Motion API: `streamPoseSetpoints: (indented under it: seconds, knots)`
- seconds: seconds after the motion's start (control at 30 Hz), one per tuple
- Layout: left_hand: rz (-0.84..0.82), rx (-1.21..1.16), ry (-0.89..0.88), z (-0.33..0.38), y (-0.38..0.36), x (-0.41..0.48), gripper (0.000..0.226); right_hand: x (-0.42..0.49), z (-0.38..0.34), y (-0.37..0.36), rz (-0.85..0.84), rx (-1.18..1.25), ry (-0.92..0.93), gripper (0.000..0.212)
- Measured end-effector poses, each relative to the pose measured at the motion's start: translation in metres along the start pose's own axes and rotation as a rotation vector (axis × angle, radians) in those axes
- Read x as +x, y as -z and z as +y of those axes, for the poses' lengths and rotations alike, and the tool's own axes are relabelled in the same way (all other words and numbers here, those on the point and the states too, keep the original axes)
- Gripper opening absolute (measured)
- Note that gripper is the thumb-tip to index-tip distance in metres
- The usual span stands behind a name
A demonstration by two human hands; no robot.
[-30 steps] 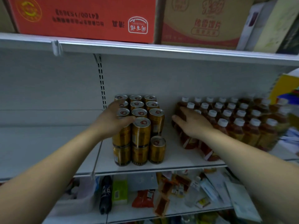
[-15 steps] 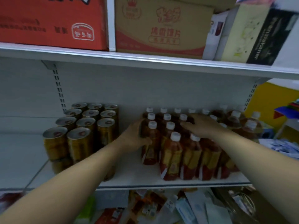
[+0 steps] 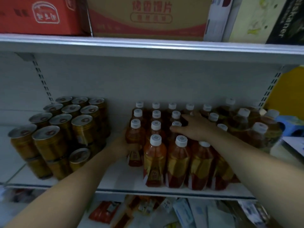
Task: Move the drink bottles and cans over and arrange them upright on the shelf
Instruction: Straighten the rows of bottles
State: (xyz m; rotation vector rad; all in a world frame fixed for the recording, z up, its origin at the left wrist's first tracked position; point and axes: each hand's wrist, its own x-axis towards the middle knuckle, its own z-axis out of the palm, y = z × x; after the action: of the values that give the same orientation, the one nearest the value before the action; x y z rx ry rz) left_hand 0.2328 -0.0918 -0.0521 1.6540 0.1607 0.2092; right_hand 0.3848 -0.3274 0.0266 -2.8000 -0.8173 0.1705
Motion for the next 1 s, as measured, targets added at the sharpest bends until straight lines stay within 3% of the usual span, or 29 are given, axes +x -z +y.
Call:
streamPoseSetpoints:
  seconds: [0.13,0.2,0.27,0.33,0.43,0.57,0.73,0.83,0.9,1.0]
  knots:
    - [0.087,0.133,0.01,0.006,-0.009,-0.014,0.078,-0.009,-0.003,0.007,0.157,0.187,0.05,0.077]
    - [0.36,0.276,0.007,0.001,-0.019,-0.03,0.082,-0.019,-0.002,0.011,0.287,0.234,0.083,0.068]
    - [0.532,0.372,-0.142,-0.003,-0.037,-0.054,0.085,-0.034,0.002,0.01,0.362,0.203,0.11,0.075]
    - [0.455,0.481,-0.24,-0.008,-0.056,-0.068,0.094,-0.049,0.008,0.007,0.279,0.061,0.11,0.094]
    - [0.381,0.666,-0.228,-0.017,-0.07,-0.064,0.108,-0.066,0.013,-0.004,0.073,-0.111,0.085,0.111]
    - [0.386,0.71,-0.236,-0.024,-0.074,-0.06,0.097,-0.072,0.011,-0.009,0.062,-0.121,0.056,0.114]
    - [0.391,0.726,-0.188,-0.017,-0.072,-0.063,0.102,-0.078,0.01,0.002,0.093,-0.241,0.123,0.109]
    - [0.422,0.777,-0.266,0.004,-0.069,-0.068,0.103,-0.079,0.029,0.029,0.186,-0.118,0.176,0.102]
    - [0.409,0.899,-0.38,0.025,-0.075,-0.067,0.097,-0.078,0.052,0.049,0.122,-0.12,0.198,0.106]
    - [0.331,1.149,-0.509,0.052,-0.104,-0.058,0.089,-0.077,0.084,0.058,-0.104,-0.299,0.21,0.115]
